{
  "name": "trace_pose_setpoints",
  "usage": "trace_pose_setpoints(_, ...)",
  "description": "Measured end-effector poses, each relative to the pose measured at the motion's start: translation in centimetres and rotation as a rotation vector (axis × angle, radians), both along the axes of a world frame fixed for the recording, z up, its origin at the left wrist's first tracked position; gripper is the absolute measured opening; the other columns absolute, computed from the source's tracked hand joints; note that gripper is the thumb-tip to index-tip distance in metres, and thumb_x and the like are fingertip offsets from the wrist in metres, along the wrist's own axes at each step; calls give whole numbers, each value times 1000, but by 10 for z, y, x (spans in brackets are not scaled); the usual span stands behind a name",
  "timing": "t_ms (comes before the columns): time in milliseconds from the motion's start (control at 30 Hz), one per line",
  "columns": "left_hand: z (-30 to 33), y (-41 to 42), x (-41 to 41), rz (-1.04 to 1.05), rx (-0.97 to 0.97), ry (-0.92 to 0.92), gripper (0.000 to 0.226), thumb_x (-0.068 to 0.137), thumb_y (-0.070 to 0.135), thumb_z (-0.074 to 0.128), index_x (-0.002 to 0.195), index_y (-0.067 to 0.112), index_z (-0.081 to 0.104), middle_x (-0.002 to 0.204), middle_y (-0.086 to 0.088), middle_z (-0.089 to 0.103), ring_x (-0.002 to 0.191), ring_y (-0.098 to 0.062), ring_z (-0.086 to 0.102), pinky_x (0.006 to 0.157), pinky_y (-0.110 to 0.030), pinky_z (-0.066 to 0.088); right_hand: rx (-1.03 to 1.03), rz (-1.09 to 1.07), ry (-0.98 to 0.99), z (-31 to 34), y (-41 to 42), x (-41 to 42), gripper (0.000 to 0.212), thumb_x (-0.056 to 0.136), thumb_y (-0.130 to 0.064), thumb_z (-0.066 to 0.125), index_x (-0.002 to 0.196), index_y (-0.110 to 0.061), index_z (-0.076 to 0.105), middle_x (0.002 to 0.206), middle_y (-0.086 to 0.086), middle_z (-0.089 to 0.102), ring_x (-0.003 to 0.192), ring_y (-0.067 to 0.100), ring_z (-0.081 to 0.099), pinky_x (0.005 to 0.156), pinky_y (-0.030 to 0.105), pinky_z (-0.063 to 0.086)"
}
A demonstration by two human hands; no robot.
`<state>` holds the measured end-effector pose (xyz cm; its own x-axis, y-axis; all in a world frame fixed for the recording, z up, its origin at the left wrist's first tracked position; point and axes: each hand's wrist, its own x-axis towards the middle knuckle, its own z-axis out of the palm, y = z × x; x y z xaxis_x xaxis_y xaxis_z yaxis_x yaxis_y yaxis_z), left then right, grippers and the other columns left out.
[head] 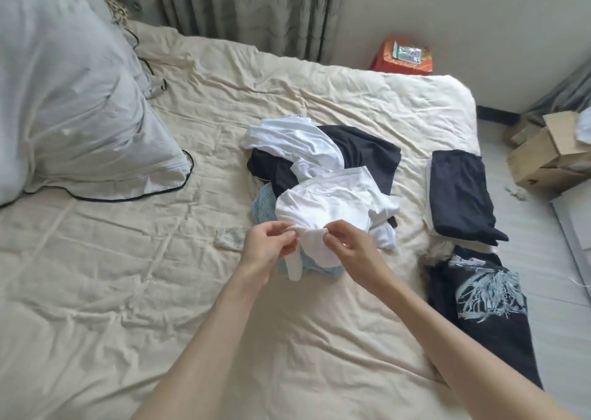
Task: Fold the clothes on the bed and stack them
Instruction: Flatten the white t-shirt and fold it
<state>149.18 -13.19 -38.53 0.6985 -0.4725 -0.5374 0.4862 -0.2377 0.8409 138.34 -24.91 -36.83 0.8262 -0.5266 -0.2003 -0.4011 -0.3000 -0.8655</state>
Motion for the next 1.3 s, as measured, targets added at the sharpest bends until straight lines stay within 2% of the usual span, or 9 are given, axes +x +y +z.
trace_pose_setpoints(167,89,26,-22,-235,230,-777,4,85,15,69,82,15,66,72,7,61,60,5,53,62,-6,40,-56,18,-143,88,-1,-16,8,93,-9,57,91,-3,62,79,-1,58,73,10,51,64,18,37)
trace_pose_setpoints(300,160,53,-43,-188,245,-1071,6,83,17,72,84,12,68,93,-2,53,79,-8,51,78,-16,37,-30,51,-236,160,11,-22,13,92,-16,60,95,-7,68,83,2,62,76,13,52,68,27,39)
trace_pose_setpoints(400,200,80,-60,-125,141,-963,7,89,16,64,84,15,60,97,1,64,94,-13,59,85,-24,43,46,107,-316,198,29,-30,11,91,-14,59,81,-14,65,71,-4,54,69,12,45,64,29,33)
trace_pose_setpoints(600,232,148,-104,3,159,-923,6,88,14,66,83,14,64,77,8,65,74,-2,60,70,-11,44,105,295,-249,203,73,-51,9,91,-7,59,88,-6,68,74,4,58,71,16,50,66,29,45)
trace_pose_setpoints(667,227,167,-126,-42,179,-903,11,86,12,69,78,18,64,75,10,66,71,3,61,69,-6,43,-97,337,-182,195,86,-53,12,89,-6,62,96,-3,71,82,6,62,80,19,56,72,32,46)
trace_pose_setpoints(733,217,181,-148,-81,209,-881,16,84,12,71,75,22,63,74,11,66,69,5,61,70,-6,43,-265,365,-113,186,100,-54,13,90,-7,61,96,-5,72,74,2,63,71,17,57,60,22,42)
trace_pose_setpoints(833,202,200,-171,-43,215,-828,8,84,11,70,79,16,66,78,5,69,73,-1,64,72,-11,47,26,385,7,172,122,-61,10,94,-5,54,93,-7,63,63,3,66,53,14,63,56,21,54)
trace_pose_setpoints(1067,181,243,-197,-45,68,-663,5,86,14,69,84,18,69,83,5,71,82,-3,68,77,-15,50,703,226,-33,165,192,-57,5,83,6,63,82,6,68,74,17,69,67,22,69,60,27,56)
trace_pose_setpoints(1300,172,288,-184,-100,62,-521,15,92,8,59,88,18,70,88,0,72,77,-11,69,75,-23,52,494,337,-11,186,219,-47,24,87,11,52,76,-9,59,73,7,50,67,15,48,61,23,38)
